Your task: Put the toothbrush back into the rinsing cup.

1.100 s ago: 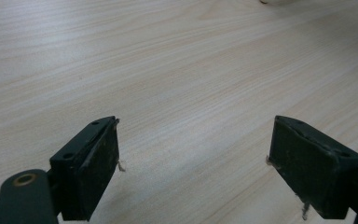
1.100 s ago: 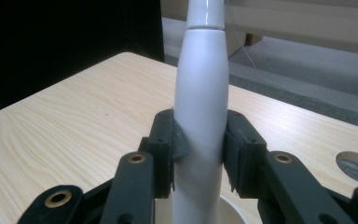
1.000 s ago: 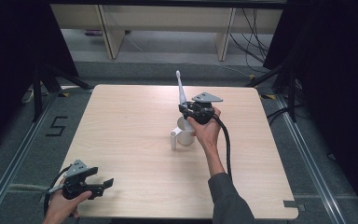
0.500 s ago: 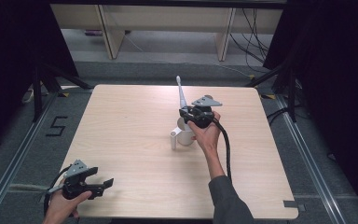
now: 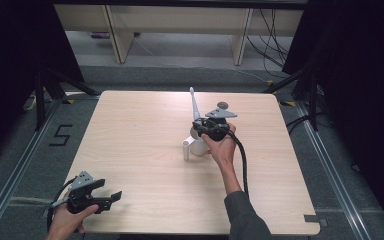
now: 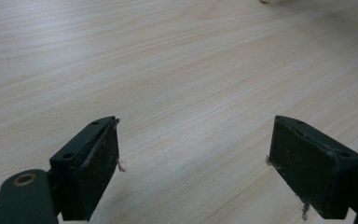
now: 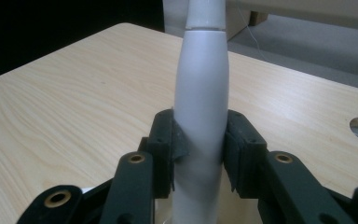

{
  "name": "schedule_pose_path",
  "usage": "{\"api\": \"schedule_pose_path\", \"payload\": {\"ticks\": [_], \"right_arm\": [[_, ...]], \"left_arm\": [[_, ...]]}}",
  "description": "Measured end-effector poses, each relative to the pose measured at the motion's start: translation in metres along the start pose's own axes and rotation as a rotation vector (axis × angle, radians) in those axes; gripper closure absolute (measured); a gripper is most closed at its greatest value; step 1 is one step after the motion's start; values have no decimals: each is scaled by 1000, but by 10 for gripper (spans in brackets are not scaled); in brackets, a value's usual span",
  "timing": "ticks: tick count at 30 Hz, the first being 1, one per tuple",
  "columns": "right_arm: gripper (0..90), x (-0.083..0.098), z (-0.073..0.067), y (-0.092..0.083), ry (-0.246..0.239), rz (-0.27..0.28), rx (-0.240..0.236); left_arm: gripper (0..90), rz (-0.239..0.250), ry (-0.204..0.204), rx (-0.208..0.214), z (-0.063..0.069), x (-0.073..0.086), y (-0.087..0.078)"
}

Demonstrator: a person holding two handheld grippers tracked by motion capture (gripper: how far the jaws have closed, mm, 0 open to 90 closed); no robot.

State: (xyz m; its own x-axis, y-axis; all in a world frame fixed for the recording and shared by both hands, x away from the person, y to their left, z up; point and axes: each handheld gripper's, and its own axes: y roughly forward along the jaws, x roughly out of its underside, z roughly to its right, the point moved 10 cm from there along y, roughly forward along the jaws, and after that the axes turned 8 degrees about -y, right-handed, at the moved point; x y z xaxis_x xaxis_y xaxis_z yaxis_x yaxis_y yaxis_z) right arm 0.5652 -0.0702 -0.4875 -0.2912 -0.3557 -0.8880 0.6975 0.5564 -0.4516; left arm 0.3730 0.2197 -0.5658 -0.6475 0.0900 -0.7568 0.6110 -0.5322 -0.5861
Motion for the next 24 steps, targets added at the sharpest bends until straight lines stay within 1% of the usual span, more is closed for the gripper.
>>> {"api": "schedule_pose_path", "payload": {"ticks": [1,2,3,4,5,6,7,8,10,11,12,14,16,17,19,20,24], "right_arm": [[668,2,-2,0,23,-15,-4],[668,3,-2,1,21,-12,-16],[668,4,-1,0,-2,-25,-7],[668,4,-2,1,10,-20,-4],[668,8,-2,1,9,-36,-8],[668,8,-2,1,9,-36,-8],[668,10,-4,0,27,-50,-11],[668,10,-4,0,27,-50,-11],[668,11,-3,1,8,-49,-15],[668,11,-3,2,6,-44,-17],[668,12,-2,2,8,-48,-11],[667,14,-3,1,14,-71,-12],[667,15,-4,2,16,-64,-19],[666,15,-3,2,-10,-65,-16],[667,16,-4,2,-10,-67,-13],[666,18,-5,2,-3,-79,-13],[665,18,-6,2,2,-81,-14]], "left_arm": [[153,-24,27,-3,-2,2,-2],[153,-6,6,0,-1,0,0],[153,1,-2,1,0,0,0],[153,0,-1,1,0,0,0],[153,0,-1,1,0,0,0],[153,0,-1,1,0,0,0],[153,0,-1,1,0,0,0],[153,0,-1,1,0,0,0],[153,0,-1,1,0,0,0],[153,-1,-1,2,0,0,0],[153,-24,25,-2,-2,2,-1],[153,-23,26,-2,-2,2,-1],[153,-24,25,-2,-2,2,-1],[153,0,-3,2,0,0,1],[153,-2,-2,1,0,0,0],[153,3,-3,-1,0,0,1],[153,3,-5,0,0,0,1]]}}
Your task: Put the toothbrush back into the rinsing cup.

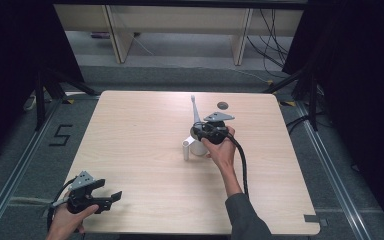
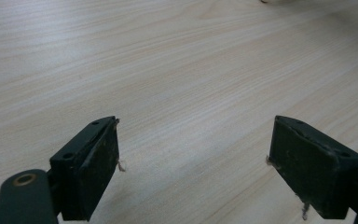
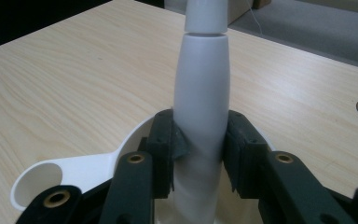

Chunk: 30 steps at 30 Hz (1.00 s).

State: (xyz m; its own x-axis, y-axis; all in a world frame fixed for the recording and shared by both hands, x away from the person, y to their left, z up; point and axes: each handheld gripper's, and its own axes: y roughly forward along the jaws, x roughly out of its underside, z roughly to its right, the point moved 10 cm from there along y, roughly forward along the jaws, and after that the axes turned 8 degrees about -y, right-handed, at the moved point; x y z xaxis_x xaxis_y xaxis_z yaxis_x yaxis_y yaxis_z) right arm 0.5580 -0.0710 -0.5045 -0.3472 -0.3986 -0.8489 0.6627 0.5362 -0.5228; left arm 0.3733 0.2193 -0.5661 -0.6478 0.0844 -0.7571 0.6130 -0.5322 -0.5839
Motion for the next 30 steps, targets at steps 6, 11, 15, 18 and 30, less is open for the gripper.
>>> {"api": "schedule_pose_path", "payload": {"ticks": [6,11,15,18,30], "right_arm": [[623,0,1,-1,18,1,0],[613,3,2,0,-5,-6,-5],[607,5,1,-1,23,-5,-8],[554,4,1,-4,30,6,-9],[428,-8,10,-27,43,59,22]], "left_arm": [[153,-3,3,1,0,0,0],[153,-26,29,-3,-2,2,-2],[153,-4,3,1,0,0,0],[153,6,-1,-3,0,0,0],[153,-27,32,-4,-2,2,-2]]}}
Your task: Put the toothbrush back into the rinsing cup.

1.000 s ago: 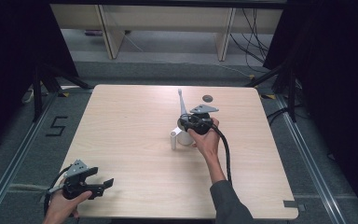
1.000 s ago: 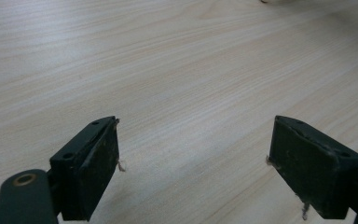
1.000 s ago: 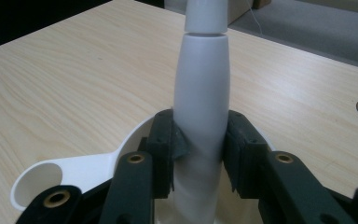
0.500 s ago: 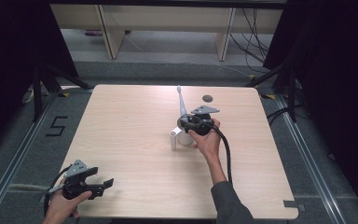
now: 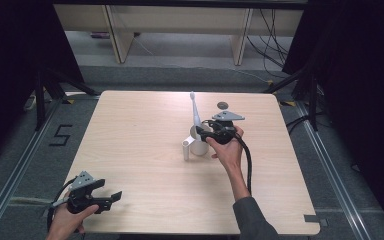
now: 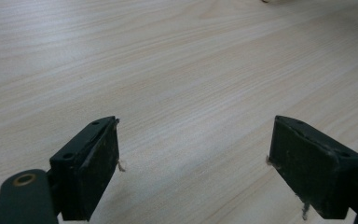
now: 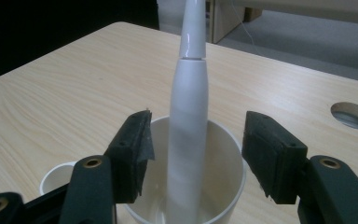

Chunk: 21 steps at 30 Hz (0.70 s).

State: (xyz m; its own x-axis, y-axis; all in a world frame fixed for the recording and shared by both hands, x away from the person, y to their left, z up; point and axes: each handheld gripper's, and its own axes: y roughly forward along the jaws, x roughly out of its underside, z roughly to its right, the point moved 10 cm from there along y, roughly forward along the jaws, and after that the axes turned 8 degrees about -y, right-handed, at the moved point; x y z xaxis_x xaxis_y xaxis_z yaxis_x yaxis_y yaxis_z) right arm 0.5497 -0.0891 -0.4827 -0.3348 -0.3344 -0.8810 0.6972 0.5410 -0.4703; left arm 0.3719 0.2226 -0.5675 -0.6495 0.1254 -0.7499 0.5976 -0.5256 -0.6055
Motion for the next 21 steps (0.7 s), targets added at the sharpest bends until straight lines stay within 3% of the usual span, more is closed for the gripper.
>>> {"api": "schedule_pose_path", "payload": {"ticks": [3,4,7,8,10,12,21], "right_arm": [[407,-1,0,-2,7,11,-5],[399,-2,1,-3,-14,15,-9],[373,-1,0,-7,18,4,-7],[362,-1,2,-9,-2,5,14],[348,-2,-1,-10,21,11,7],[338,-4,0,-11,-10,23,2],[297,-6,-2,-17,1,25,-8]], "left_arm": [[153,29,-32,3,2,-2,2],[153,38,-34,0,2,-3,2],[153,40,-34,0,2,-3,2],[153,41,-34,-1,2,-3,3],[153,31,-29,0,2,-2,2],[153,25,-28,1,2,-2,2],[153,24,-27,0,2,-2,2]]}}
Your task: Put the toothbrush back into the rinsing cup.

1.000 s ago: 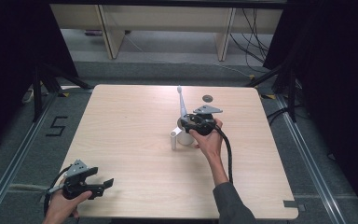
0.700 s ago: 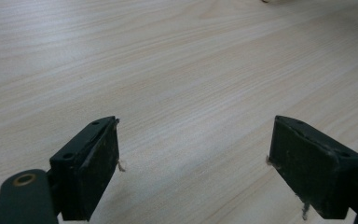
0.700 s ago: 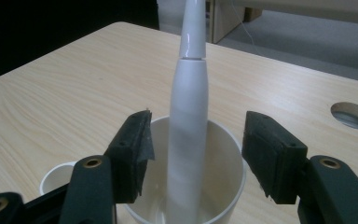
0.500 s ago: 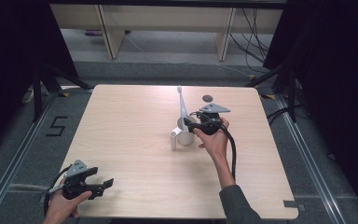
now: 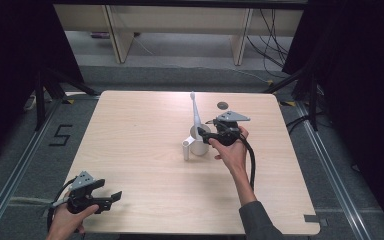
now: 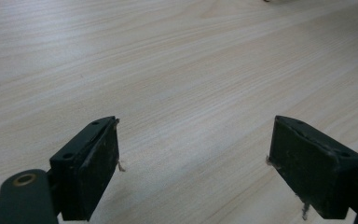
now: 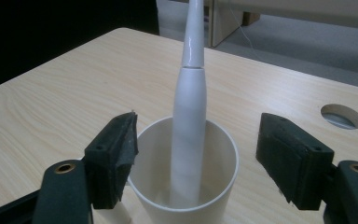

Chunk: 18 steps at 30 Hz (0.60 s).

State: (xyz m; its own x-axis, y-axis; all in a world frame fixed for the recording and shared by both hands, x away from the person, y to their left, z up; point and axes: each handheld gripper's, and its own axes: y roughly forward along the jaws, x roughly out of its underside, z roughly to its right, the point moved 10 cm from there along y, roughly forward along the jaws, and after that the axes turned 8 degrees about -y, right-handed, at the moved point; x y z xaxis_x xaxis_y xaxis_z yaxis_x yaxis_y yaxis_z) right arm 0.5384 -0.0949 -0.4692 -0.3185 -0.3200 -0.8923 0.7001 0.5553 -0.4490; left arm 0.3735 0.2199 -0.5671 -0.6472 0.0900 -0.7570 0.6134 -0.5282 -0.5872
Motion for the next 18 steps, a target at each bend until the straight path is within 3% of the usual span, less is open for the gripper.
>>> {"api": "schedule_pose_path", "payload": {"ticks": [8,11,13,14,17,18], "right_arm": [[158,1,-4,-7,7,-13,-11],[158,0,-4,-12,-11,-11,-5],[158,1,-8,-14,9,-11,-14],[158,2,-6,-18,-31,-22,2],[159,1,-10,-20,-17,-16,-5],[159,1,-11,-23,-39,-12,-8]], "left_arm": [[153,-2,0,0,0,0,0],[153,1,-1,0,0,0,0],[153,4,0,1,0,0,0],[153,3,-4,0,0,0,0],[153,-2,-3,-1,0,0,0],[153,-1,-3,0,0,0,0]]}}
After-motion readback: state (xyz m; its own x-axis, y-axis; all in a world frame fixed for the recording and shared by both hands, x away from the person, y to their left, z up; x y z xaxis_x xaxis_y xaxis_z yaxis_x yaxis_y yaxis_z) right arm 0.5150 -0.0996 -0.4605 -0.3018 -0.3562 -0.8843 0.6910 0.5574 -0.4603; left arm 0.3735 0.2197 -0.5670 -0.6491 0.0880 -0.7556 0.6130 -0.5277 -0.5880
